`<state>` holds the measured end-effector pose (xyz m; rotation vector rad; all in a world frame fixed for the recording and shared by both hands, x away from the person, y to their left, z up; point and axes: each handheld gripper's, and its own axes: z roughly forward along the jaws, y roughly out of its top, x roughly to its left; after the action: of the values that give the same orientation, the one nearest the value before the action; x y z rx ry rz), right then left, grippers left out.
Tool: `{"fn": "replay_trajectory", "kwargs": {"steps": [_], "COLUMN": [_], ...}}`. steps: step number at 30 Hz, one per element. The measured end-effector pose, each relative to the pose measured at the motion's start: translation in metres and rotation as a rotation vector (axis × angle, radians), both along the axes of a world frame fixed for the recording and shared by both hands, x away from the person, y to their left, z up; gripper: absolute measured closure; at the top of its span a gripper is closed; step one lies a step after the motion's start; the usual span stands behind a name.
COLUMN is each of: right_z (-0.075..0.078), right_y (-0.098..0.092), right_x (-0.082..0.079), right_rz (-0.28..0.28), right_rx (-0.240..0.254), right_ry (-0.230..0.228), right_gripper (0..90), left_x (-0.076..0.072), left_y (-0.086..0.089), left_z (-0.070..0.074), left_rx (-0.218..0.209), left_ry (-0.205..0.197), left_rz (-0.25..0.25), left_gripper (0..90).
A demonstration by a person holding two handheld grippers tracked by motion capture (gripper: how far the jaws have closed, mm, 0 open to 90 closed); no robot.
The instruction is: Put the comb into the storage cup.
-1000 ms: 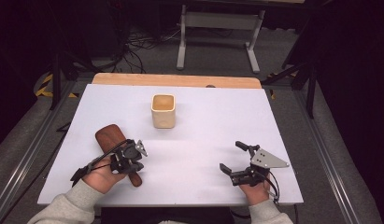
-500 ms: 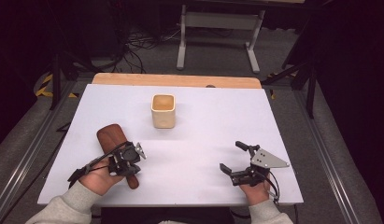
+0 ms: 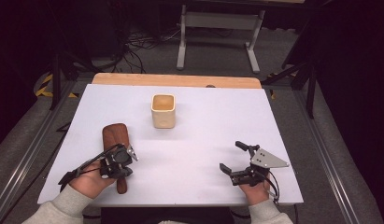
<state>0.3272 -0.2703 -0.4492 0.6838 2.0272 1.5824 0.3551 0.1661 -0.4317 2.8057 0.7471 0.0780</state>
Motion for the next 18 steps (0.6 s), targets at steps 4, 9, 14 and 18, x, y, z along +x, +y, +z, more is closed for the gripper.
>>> {"fn": "replay_trajectory", "kwargs": {"steps": [4, 9, 14, 18], "right_z": [0.000, 0.000, 0.000, 0.000], "right_y": [0.000, 0.000, 0.000, 0.000], "right_x": [0.000, 0.000, 0.000, 0.001], "right_rz": [-0.001, -0.002, -0.005, -0.006], "right_rx": [0.000, 0.000, -0.001, -0.001], "right_ry": [0.001, 0.004, 0.006, 0.007], "right_gripper": [1.4, 1.4, 1.4, 1.4], "left_x": [-0.001, -0.002, -0.002, -0.003], "left_y": [0.005, 0.013, 0.020, 0.024], "left_z": [-0.001, -0.001, -0.002, -0.003], "left_rx": [0.012, 0.017, 0.018, 0.023], "left_ry": [0.003, 0.004, 0.004, 0.006], "left_rz": [0.005, 0.017, 0.029, 0.040], "left_gripper": [90.0, 90.0, 90.0, 90.0]}}
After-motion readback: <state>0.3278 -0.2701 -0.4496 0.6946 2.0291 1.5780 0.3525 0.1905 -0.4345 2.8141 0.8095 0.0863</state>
